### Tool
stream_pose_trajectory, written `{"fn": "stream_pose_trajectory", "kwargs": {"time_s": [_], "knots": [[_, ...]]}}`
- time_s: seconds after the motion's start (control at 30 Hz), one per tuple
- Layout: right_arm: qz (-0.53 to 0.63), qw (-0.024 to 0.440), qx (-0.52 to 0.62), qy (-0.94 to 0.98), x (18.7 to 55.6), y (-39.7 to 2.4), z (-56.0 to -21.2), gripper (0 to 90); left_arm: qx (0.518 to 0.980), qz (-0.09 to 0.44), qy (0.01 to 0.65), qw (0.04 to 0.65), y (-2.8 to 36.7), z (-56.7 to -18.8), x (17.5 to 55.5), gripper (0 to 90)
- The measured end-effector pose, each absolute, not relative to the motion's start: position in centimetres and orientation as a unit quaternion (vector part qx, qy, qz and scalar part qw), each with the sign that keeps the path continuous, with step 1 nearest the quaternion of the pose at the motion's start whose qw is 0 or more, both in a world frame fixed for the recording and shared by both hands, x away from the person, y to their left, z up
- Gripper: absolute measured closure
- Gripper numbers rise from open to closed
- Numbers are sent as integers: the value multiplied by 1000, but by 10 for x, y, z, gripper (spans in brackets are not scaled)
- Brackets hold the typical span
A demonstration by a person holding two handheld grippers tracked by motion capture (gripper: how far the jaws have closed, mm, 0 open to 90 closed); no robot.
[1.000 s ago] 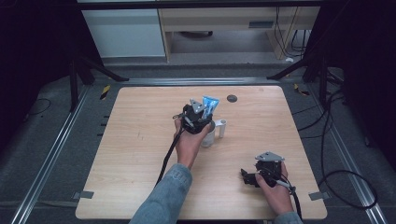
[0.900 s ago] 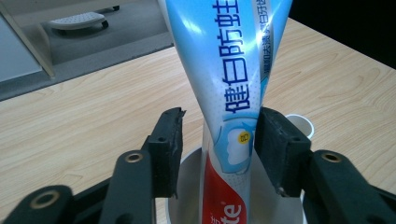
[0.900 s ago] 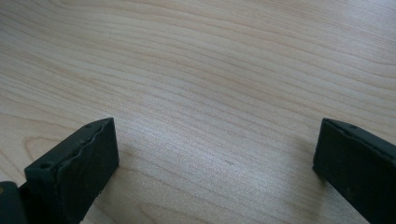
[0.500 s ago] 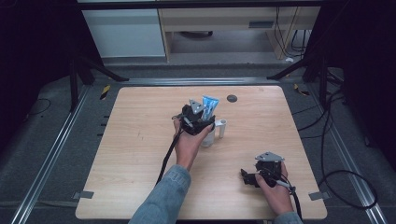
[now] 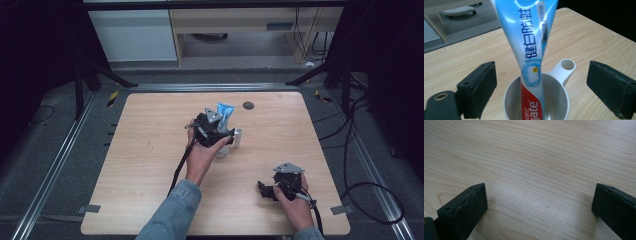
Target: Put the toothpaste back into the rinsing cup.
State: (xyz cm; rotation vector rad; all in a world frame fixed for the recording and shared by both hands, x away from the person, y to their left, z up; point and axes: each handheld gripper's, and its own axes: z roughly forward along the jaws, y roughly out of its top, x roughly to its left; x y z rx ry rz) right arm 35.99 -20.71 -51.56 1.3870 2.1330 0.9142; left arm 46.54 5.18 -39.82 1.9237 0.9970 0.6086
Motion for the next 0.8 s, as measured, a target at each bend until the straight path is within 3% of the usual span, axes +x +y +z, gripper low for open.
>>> {"fn": "stream_pose_trajectory", "kwargs": {"time_s": [0.8], "knots": [[330,217,501,770,360,-207,-516,4,784,247,366,436,49,-390,440,53]]}}
